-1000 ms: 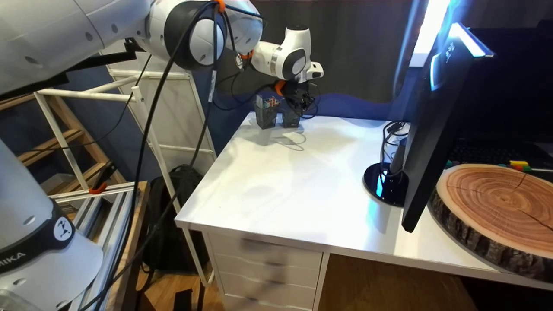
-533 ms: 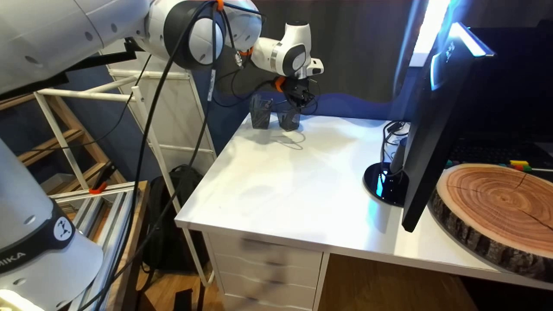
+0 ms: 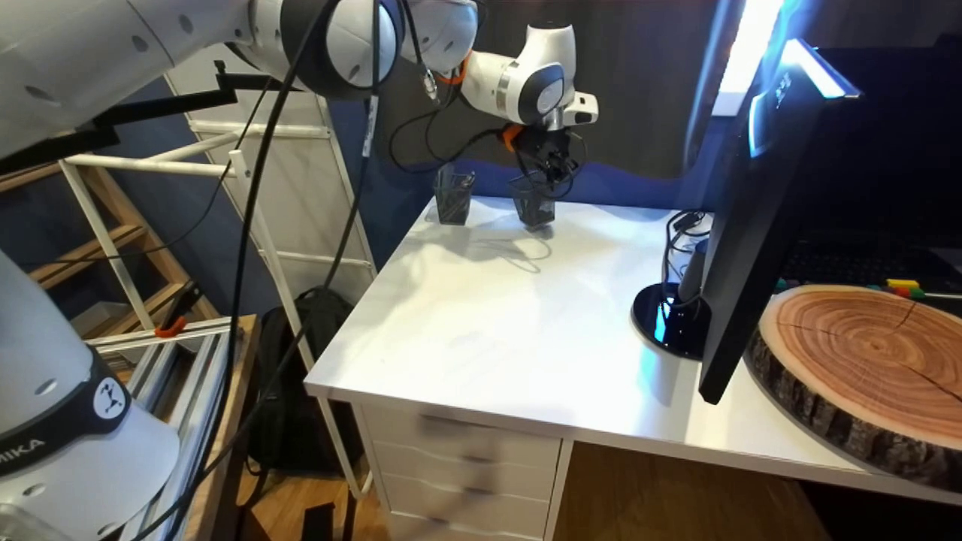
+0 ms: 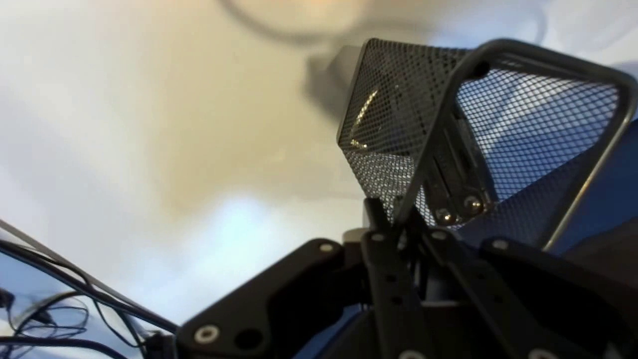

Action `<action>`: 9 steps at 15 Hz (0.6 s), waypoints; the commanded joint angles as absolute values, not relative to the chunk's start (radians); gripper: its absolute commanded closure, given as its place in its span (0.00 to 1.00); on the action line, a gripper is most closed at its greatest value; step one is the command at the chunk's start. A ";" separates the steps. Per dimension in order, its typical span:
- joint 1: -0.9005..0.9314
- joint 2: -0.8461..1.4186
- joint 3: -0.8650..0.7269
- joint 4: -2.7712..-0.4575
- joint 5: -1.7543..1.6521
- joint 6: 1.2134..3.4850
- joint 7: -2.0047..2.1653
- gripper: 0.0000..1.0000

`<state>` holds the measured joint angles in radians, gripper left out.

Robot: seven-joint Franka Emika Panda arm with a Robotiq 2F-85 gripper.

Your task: Place the right pen holder behind the desktop monitor

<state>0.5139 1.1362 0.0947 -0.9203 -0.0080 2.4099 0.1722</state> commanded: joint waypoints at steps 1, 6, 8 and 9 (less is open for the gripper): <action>0.415 0.978 0.143 -1.158 0.088 2.470 0.207 0.98; 0.371 0.989 0.109 -1.170 0.090 2.495 0.263 0.98; 0.353 0.986 0.108 -1.183 0.084 2.498 0.262 0.91; 0.354 0.990 0.108 -1.183 0.084 2.498 0.261 0.98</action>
<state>0.3552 0.9861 0.1055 -1.1895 0.0884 2.5015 0.2574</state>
